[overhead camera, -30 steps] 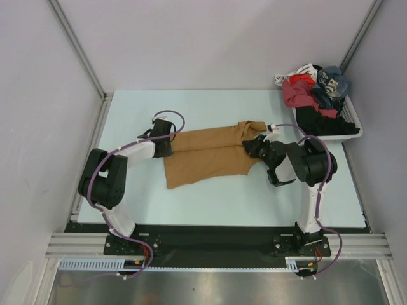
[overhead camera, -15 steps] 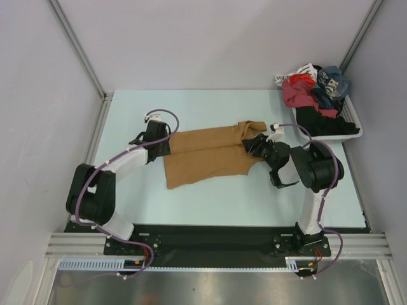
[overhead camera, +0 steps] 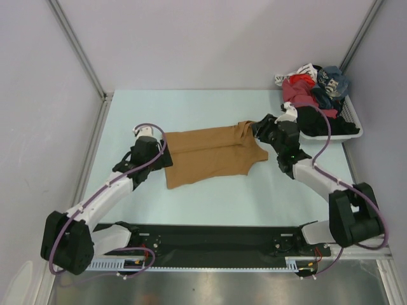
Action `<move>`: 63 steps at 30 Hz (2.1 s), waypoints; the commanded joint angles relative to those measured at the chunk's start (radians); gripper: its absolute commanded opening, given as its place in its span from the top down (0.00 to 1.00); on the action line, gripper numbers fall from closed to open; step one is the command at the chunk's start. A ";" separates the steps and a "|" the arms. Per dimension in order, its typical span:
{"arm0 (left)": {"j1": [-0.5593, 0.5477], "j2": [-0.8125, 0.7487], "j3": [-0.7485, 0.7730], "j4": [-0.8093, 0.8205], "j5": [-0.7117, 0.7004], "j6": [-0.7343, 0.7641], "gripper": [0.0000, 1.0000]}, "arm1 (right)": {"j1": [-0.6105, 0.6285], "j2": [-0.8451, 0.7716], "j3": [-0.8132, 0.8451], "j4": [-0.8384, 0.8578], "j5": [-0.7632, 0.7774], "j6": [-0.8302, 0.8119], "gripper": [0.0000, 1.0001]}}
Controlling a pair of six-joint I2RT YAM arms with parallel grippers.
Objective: Fold and stack the tank tops
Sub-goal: Fold the tank top
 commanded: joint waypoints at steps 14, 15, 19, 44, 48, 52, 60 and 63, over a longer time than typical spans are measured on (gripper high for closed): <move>-0.003 -0.157 -0.242 0.052 0.184 -0.129 0.13 | -0.079 -0.043 -0.107 -0.407 0.114 0.124 0.38; -0.003 -0.158 -0.244 0.052 0.184 -0.129 0.13 | -0.080 -0.020 -0.093 -0.396 0.112 0.131 0.39; -0.003 -0.164 -0.241 0.046 0.167 -0.125 0.13 | -0.080 0.083 -0.062 -0.333 0.095 0.162 0.40; -0.003 -0.103 -0.287 0.132 0.209 -0.134 0.15 | -0.145 0.002 -0.036 -0.514 0.374 0.067 0.63; -0.024 -0.109 -0.321 0.164 0.239 -0.175 0.17 | -0.132 -0.057 -0.067 -0.529 0.345 0.064 0.43; -0.076 -0.134 -0.347 0.169 0.233 -0.223 0.19 | -0.096 -0.131 -0.108 -0.555 0.316 0.047 0.48; -0.168 -0.129 -0.347 0.180 0.192 -0.276 0.21 | -0.013 -0.151 -0.145 -0.580 0.104 -0.020 0.56; -0.194 -0.100 -0.338 0.198 0.195 -0.292 0.21 | 0.000 -0.145 -0.168 -0.562 0.046 -0.022 0.49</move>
